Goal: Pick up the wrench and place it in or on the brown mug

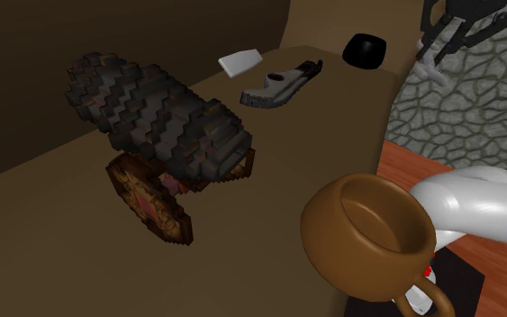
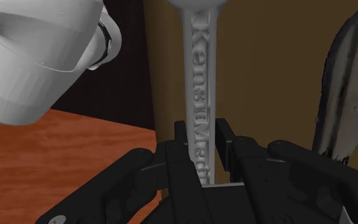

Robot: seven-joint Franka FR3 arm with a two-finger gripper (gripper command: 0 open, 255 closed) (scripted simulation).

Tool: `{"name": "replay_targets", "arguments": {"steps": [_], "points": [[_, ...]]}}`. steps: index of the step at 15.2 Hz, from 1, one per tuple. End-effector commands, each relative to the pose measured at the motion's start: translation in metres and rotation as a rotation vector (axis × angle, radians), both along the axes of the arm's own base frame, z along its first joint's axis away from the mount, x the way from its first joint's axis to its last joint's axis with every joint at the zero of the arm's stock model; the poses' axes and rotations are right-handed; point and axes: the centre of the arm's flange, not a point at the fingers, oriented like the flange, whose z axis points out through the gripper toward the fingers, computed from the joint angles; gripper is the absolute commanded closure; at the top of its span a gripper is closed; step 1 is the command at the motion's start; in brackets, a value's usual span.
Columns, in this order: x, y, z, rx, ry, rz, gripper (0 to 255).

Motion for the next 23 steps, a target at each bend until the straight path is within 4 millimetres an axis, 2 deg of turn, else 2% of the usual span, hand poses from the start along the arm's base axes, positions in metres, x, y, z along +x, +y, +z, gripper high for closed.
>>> {"name": "replay_targets", "arguments": {"steps": [1, 23], "points": [[-0.01, 0.025, -0.001, 0.0, 0.001, -0.001, 255], [-0.122, 0.293, 0.001, 0.0, 0.001, -0.001, 255]]}}
